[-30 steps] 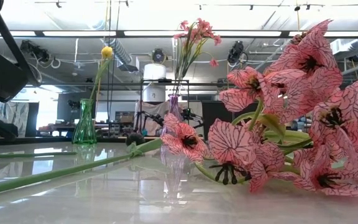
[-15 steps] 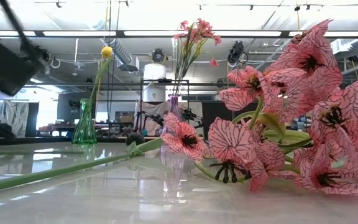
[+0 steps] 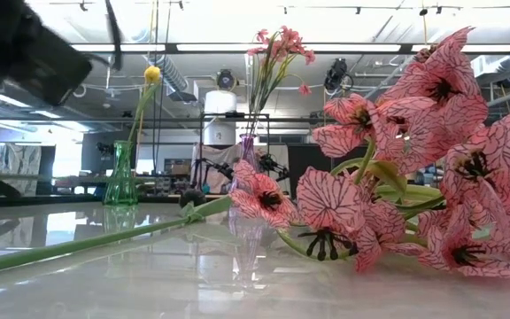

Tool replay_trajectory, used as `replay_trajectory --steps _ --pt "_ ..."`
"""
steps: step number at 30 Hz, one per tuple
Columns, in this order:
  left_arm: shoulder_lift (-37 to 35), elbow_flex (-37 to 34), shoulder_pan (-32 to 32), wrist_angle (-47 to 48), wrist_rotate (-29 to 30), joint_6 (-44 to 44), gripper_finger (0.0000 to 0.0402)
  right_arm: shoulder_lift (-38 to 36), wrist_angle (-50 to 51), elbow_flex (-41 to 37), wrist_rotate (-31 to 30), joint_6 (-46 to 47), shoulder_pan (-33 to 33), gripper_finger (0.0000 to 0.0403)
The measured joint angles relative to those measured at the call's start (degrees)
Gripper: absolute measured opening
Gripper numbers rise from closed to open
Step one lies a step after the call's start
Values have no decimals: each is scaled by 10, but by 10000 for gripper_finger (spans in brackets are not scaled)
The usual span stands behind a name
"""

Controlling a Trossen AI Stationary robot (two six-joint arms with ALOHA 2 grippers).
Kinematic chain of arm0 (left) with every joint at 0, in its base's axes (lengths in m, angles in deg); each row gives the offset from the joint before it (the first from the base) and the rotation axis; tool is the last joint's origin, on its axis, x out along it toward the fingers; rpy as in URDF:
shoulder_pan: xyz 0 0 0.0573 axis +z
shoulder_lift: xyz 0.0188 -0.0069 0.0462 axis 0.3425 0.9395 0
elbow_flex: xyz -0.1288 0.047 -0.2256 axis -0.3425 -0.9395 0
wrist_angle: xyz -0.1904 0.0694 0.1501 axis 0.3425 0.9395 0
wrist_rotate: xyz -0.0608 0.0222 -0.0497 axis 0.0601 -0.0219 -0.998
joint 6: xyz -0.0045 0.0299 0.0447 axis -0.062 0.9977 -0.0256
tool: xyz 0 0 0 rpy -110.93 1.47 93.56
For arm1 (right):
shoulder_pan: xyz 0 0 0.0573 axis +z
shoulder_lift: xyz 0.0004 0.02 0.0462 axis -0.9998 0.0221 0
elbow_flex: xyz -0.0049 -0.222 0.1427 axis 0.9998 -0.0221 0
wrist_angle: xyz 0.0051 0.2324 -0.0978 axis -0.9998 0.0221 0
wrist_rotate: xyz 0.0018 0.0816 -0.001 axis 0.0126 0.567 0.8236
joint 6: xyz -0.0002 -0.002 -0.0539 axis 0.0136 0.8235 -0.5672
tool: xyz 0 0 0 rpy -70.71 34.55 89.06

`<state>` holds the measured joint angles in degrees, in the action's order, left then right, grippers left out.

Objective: Sort flowers into vase by color
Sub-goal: Put the left black flower into the red vase

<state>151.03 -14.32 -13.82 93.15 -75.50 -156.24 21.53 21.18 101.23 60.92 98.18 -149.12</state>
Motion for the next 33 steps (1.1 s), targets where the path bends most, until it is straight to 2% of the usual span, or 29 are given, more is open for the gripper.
replay_trajectory --steps 7,21,33 --pt "0 54 36 17 6 49 16 0 0 0 0 0 0 196" --pt "-1 240 143 161 69 196 16 0 0 0 0 0 0 196" --pt "-2 349 188 153 108 236 16 0 0 0 0 0 0 196"
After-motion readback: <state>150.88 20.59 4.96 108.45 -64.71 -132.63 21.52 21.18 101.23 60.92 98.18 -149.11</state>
